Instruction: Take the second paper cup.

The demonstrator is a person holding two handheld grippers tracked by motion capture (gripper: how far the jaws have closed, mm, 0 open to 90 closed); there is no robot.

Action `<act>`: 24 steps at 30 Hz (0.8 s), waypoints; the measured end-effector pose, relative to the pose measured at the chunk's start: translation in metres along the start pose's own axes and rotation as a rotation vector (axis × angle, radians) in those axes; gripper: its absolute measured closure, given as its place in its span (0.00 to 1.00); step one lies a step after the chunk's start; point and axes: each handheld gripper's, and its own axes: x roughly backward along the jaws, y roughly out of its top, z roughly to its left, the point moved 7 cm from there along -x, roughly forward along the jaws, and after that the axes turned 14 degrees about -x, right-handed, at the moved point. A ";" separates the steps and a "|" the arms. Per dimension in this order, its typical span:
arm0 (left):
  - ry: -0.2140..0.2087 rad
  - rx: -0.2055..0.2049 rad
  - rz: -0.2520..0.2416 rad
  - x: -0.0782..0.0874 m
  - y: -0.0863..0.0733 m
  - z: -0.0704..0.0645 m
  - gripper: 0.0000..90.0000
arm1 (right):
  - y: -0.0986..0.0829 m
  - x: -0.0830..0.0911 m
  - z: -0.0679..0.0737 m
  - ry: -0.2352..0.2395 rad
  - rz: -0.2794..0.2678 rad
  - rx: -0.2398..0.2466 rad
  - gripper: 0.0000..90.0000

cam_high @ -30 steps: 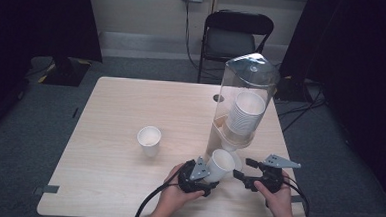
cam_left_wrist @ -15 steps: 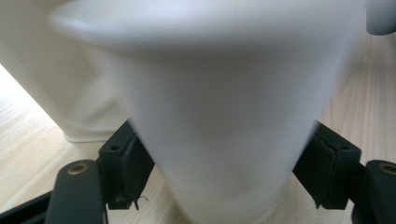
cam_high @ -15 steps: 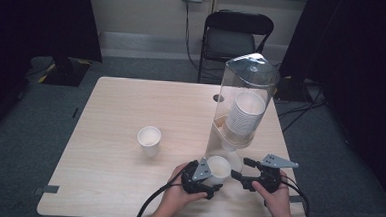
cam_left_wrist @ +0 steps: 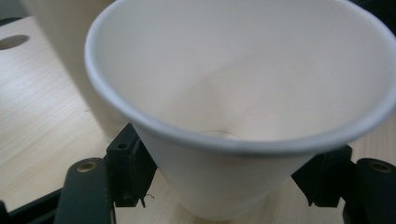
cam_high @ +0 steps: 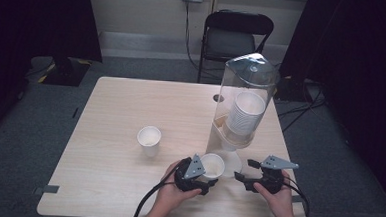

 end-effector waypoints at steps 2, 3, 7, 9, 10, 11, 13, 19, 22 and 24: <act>0.016 0.006 0.015 0.006 -0.004 0.006 0.34 | -0.003 0.001 -0.006 -0.031 0.021 0.008 0.23; 0.029 0.003 0.026 0.009 -0.007 0.009 0.33 | -0.005 0.001 -0.009 -0.037 0.030 0.008 0.21; 0.060 0.033 0.076 0.022 -0.022 0.022 0.33 | -0.010 0.002 -0.019 -0.065 0.051 -0.016 0.15; 0.081 0.029 0.106 0.027 -0.029 0.027 0.33 | -0.010 0.003 -0.021 -0.072 0.050 -0.010 0.15; 0.093 0.040 0.118 0.029 -0.035 0.031 0.33 | -0.010 0.003 -0.022 -0.075 0.050 -0.009 0.15; 0.093 0.040 0.118 0.029 -0.035 0.031 0.33 | -0.009 0.004 -0.022 -0.078 0.049 0.001 0.15; 0.111 0.081 0.116 0.032 -0.047 0.036 0.33 | -0.008 0.005 -0.022 -0.075 0.042 0.004 0.15; 0.127 0.113 0.116 0.037 -0.054 0.040 0.32 | -0.008 0.008 -0.026 -0.071 0.036 -0.010 0.15; 0.103 0.116 0.206 0.042 -0.063 0.035 0.22 | -0.008 0.010 -0.029 -0.078 0.041 -0.008 0.15; 0.099 0.137 0.232 0.048 -0.068 0.032 0.18 | -0.008 0.013 -0.029 -0.078 0.036 -0.013 0.15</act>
